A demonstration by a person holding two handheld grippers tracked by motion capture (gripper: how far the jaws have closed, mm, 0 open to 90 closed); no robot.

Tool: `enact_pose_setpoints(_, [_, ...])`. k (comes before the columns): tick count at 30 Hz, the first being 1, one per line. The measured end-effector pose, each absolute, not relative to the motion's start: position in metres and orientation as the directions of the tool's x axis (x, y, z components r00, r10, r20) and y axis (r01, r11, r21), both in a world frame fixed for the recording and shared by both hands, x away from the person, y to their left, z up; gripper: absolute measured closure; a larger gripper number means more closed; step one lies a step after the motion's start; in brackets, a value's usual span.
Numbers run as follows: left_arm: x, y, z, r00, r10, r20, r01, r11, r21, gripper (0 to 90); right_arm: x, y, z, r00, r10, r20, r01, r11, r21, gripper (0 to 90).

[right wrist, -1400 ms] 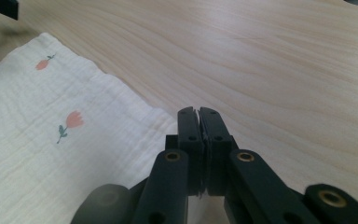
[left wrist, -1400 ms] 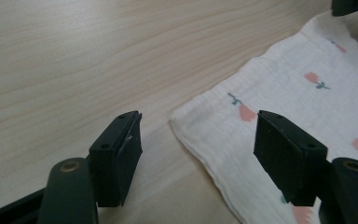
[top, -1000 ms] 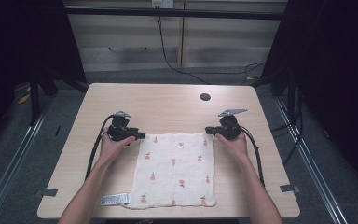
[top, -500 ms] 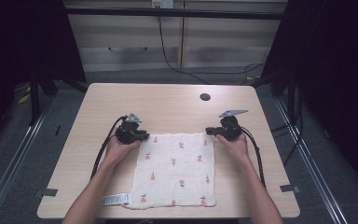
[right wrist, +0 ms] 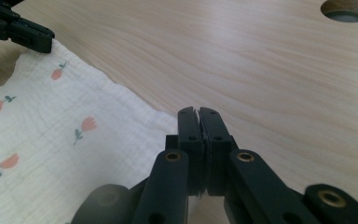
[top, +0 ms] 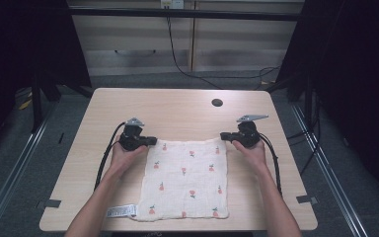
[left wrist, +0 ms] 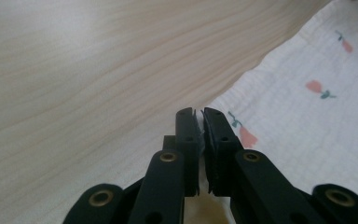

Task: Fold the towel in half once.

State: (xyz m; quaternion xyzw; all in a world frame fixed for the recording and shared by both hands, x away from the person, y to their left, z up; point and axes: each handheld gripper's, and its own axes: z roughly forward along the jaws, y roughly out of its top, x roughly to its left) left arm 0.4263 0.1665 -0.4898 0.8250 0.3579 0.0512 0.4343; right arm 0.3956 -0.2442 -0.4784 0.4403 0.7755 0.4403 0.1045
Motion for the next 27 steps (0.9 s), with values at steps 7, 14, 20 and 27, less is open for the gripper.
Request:
enact_pose_setpoints(7, [0.421,0.173,-0.472,0.735,0.636,-0.233,0.528,-0.321,0.786,85.3,0.394,-0.248,-0.465,-0.594,0.772,0.226,0.564,0.2,0.801,88.9])
enact_pose_setpoints(14, [0.415,0.181,-0.451,0.741,0.629,-0.236,0.496,-0.276,0.823,85.4,0.394,-0.259,-0.441,-0.582,0.778,0.237,0.52,0.131,0.844,89.1])
enact_pose_setpoints(20, [0.412,0.183,-0.435,0.751,0.622,-0.224,0.469,-0.263,0.843,85.4,0.396,-0.258,-0.424,-0.591,0.776,0.22,0.501,0.139,0.854,89.2])
enact_pose_setpoints(27, [0.411,0.181,-0.412,0.765,0.611,-0.206,0.428,-0.243,0.87,85.4,0.396,-0.255,-0.407,-0.608,0.766,0.21,0.47,0.134,0.872,89.3])
